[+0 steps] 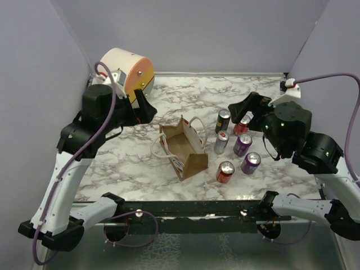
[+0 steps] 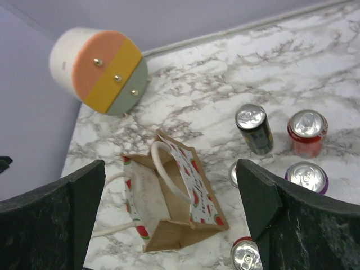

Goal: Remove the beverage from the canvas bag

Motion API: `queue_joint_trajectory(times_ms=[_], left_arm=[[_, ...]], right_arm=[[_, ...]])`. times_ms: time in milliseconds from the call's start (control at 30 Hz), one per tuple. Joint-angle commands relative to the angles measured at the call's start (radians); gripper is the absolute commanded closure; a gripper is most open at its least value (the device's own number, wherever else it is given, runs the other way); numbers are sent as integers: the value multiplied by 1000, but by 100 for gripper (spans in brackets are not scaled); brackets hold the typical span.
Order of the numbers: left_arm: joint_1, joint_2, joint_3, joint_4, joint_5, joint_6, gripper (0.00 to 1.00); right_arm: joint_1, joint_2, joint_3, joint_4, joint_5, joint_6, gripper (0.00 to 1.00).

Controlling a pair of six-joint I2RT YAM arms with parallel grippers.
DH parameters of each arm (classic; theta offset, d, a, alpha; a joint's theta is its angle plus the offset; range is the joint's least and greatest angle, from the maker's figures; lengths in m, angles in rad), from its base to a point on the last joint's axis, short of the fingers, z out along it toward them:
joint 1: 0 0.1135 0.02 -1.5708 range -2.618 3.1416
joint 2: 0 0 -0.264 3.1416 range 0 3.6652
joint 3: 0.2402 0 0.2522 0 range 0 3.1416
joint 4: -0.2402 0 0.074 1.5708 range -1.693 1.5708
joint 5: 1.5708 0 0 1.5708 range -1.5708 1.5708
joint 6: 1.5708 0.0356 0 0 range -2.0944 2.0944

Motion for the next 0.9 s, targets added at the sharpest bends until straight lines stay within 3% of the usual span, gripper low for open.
queue_joint_trajectory(times_ms=[0,167,367,567,867], left_arm=[[-2,-42,200,72,-147,65,1],[-3,-107,260,177,-293,72,1],[-3,-234,181,388,-385,95,3],[-3,-218,226,361,-446,119,2],[-4,-205,213,381,-417,125,2]], right_arm=[[-3,-26,135,75,-92,-141,0],[-3,-59,212,168,-134,-168,0],[-3,-107,232,245,-165,-225,0],[-3,-118,233,197,-88,-181,0],[-3,-120,225,164,-34,-136,0]])
